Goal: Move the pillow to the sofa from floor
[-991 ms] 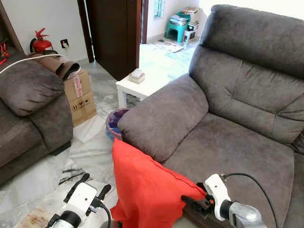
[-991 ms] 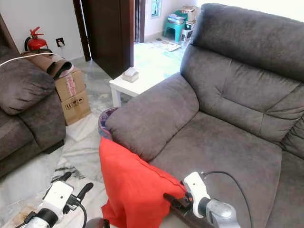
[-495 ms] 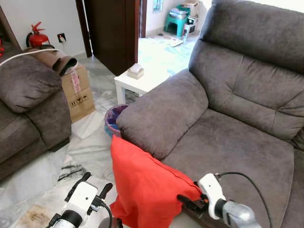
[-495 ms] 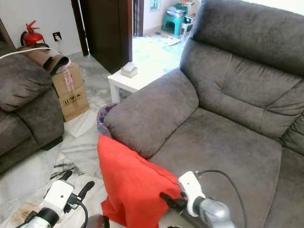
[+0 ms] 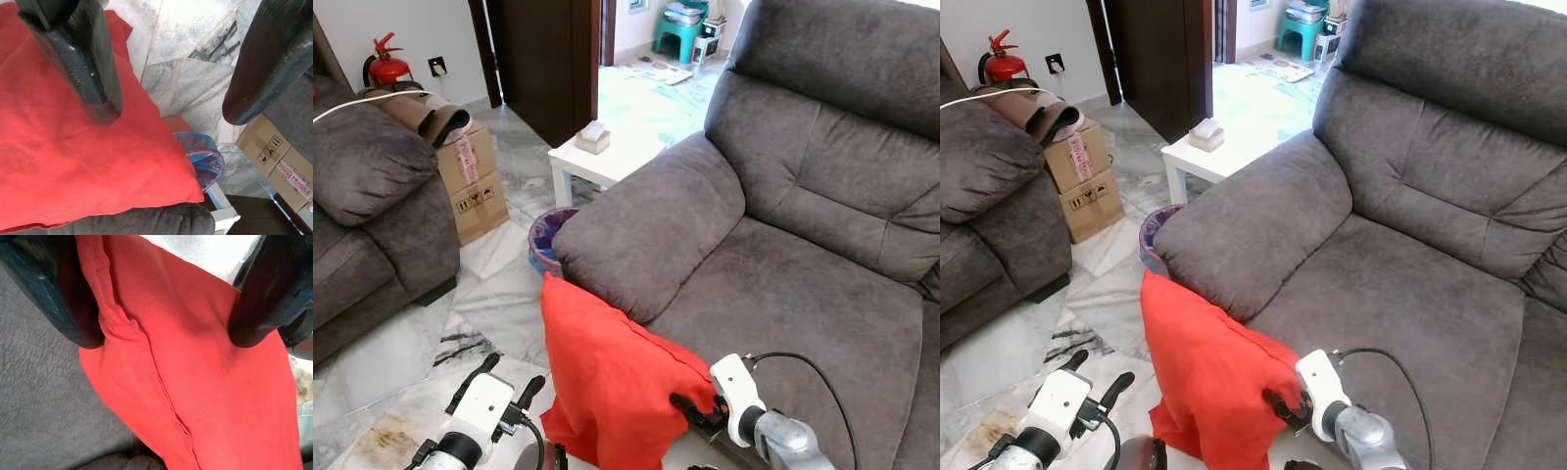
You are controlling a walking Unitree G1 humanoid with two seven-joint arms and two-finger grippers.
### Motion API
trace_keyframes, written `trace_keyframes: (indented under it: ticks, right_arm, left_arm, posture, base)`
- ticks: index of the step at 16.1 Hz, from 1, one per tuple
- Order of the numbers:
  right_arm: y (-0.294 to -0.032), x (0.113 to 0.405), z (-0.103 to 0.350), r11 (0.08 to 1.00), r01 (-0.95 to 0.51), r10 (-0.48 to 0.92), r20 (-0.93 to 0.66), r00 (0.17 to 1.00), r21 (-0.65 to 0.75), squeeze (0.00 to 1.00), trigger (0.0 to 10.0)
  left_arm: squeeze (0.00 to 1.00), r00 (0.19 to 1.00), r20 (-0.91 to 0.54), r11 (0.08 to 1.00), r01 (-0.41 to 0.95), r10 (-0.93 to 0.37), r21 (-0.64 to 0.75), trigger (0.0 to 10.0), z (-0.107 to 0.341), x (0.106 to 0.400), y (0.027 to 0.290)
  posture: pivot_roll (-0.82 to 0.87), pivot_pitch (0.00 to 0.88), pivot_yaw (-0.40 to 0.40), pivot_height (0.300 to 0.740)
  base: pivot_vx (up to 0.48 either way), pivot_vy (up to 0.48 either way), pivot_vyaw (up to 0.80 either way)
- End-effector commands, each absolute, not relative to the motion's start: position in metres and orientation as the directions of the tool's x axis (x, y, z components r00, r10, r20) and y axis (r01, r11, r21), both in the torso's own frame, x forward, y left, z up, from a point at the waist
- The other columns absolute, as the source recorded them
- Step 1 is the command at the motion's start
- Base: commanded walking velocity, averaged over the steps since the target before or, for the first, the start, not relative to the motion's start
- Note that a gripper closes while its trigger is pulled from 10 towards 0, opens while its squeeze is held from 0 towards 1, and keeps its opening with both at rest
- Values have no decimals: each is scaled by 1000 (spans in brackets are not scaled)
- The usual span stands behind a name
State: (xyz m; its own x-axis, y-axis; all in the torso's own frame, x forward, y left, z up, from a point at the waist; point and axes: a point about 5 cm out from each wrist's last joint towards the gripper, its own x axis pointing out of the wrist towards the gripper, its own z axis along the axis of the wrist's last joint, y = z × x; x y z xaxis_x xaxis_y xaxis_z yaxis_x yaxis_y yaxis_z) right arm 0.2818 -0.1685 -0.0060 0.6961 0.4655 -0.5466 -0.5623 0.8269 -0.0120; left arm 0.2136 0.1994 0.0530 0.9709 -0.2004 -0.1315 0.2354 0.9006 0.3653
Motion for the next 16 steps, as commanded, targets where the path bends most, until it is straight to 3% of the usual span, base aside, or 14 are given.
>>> trace_keyframes:
  ticks: [1, 6, 9, 10, 11, 16]
  right_arm:
    - [-168, 280, -8, 819, -574, 465, -559, 686, -23, 0, 10000]
    - [-167, 283, -10, 859, -496, 345, -577, 740, -123, 0, 10000]
    - [-162, 281, -14, 863, -497, 352, -594, 723, -94, 0, 10000]
    - [-159, 281, -14, 865, -497, 369, -588, 720, -66, 0, 5608]
    - [-159, 281, -14, 863, -501, 369, -589, 719, -70, 0, 0]
    - [-161, 283, -12, 866, -493, 362, -581, 729, -78, 0, 0]
  left_arm:
    - [0, 968, -145, 900, 245, -206, 361, 10000, 53, 210, 200]
    - [0, 966, -150, 901, 253, -212, 352, 10000, 53, 210, 197]
    - [0, 966, -149, 902, 250, -210, 352, 10000, 54, 209, 197]
    - [0, 967, -151, 902, 248, -207, 352, 10000, 54, 208, 198]
    - [0, 967, -153, 903, 248, -206, 352, 10000, 54, 208, 198]
    - [0, 965, -157, 903, 255, -212, 347, 10000, 54, 209, 195]
  posture:
    - [223, 134, -55, 622]
    - [233, 136, -61, 622]
    - [242, 139, -64, 622]
    - [242, 139, -64, 622]
    - [243, 139, -65, 622]
    - [236, 136, -66, 622]
  base:
    - [0, 0, 0]
    - [0, 0, 0]
    - [0, 0, 0]
    - [0, 0, 0]
    - [0, 0, 0]
    - [0, 0, 0]
